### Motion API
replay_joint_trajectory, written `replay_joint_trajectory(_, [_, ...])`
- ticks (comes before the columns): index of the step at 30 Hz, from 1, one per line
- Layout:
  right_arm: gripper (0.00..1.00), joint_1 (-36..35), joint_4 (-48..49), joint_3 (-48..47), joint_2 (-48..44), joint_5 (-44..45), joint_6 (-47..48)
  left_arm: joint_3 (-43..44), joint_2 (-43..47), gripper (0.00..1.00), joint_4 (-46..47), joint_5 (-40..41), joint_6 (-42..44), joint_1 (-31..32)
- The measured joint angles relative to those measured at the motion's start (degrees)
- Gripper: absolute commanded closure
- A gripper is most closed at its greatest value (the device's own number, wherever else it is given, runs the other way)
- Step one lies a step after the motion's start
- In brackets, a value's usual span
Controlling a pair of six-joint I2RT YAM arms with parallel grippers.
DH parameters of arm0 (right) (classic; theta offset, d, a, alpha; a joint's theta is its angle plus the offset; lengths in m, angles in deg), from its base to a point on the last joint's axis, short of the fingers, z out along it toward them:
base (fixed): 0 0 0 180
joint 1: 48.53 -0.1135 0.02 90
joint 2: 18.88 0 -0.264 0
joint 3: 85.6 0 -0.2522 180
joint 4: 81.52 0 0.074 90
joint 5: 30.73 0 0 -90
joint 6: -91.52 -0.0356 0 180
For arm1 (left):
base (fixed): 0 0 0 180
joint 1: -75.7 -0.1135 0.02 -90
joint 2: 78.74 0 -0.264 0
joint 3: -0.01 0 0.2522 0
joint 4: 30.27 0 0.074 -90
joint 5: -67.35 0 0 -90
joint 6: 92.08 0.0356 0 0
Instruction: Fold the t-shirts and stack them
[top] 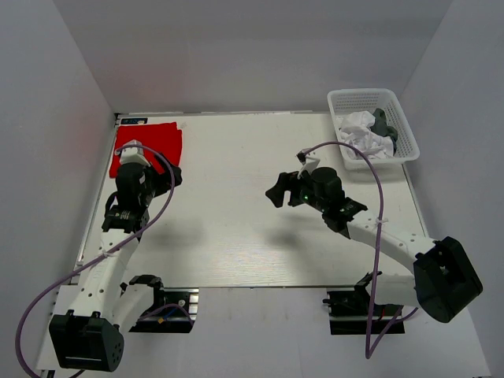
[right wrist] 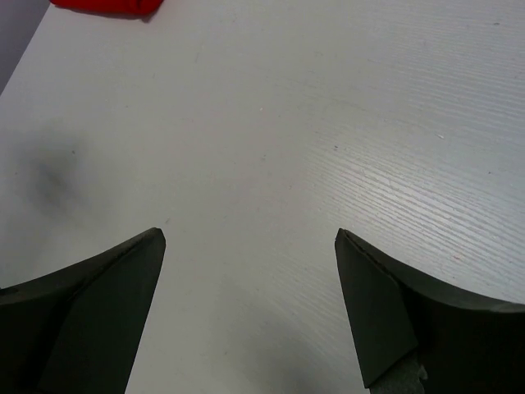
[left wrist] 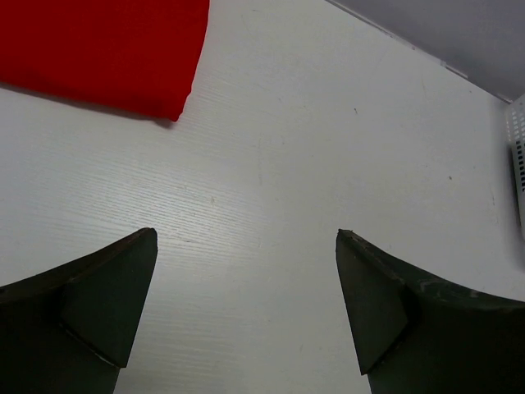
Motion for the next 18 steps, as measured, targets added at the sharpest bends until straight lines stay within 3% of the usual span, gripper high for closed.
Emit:
replay_joint_trajectory(10, [0.10,-0.07,-0.52,-0.31,-0.15,1.66,4.31,-0.09,-0.04,0.00,0.04,-2.84,2.08,0.00])
replay_joint_trajectory(18, [0.10,4.28,-14.43,-21.24,7.96,19.19,5.75,-0.09,-0.33,0.00,0.00,-2.89,2.58,0.00])
